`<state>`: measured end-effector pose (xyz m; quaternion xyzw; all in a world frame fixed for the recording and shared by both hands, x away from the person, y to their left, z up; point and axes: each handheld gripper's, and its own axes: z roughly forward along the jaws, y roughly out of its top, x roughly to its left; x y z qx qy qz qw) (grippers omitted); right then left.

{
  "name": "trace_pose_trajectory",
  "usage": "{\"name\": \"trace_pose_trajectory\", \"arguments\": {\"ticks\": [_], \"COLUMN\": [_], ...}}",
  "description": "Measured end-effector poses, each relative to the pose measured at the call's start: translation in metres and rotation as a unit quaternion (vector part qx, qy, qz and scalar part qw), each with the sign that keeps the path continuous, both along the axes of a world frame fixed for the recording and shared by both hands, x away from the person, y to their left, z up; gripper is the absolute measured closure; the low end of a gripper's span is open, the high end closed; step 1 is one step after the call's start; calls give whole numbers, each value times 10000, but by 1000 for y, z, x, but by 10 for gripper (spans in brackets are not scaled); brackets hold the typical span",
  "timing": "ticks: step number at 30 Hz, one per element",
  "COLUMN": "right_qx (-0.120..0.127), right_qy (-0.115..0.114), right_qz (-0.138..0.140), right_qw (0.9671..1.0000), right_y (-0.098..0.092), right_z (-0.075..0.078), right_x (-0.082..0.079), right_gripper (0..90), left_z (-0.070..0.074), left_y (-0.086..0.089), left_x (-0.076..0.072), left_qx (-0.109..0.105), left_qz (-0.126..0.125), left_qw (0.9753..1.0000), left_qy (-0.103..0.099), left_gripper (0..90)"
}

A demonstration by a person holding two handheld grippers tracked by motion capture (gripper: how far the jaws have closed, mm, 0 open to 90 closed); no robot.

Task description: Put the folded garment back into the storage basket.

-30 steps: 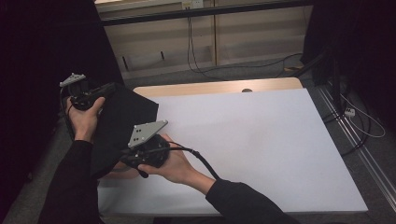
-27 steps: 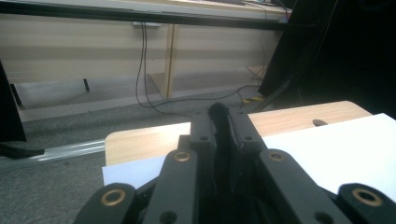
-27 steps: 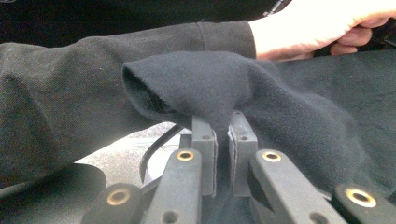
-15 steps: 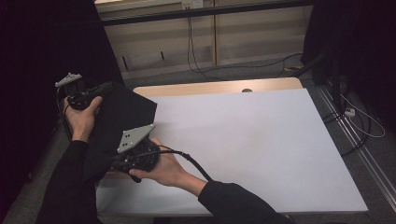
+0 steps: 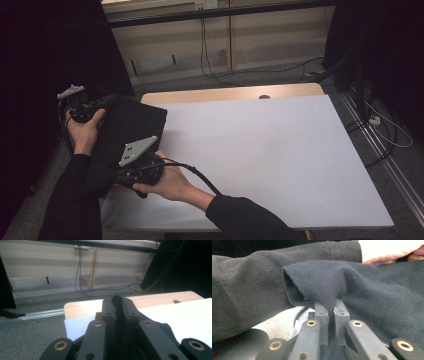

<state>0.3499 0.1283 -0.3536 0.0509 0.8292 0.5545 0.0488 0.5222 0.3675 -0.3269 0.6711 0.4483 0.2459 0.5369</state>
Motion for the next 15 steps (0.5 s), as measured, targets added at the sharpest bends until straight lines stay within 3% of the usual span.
{"name": "trace_pose_trajectory", "arguments": {"ticks": [8, 15], "right_qx": [-13, -61], "right_qy": [24, 78], "right_qz": [69, 66], "right_qw": [10000, 9999], "right_y": [9, 18], "right_z": [-3, -8], "right_x": [-1, 2], "right_gripper": [843, 843], "left_z": [-9, -26], "left_y": [13, 20], "left_x": [-3, -1], "left_qx": [116, 148], "left_qz": [97, 140], "left_qw": [9999, 9996], "left_qy": [79, 183], "left_gripper": [822, 821]}}
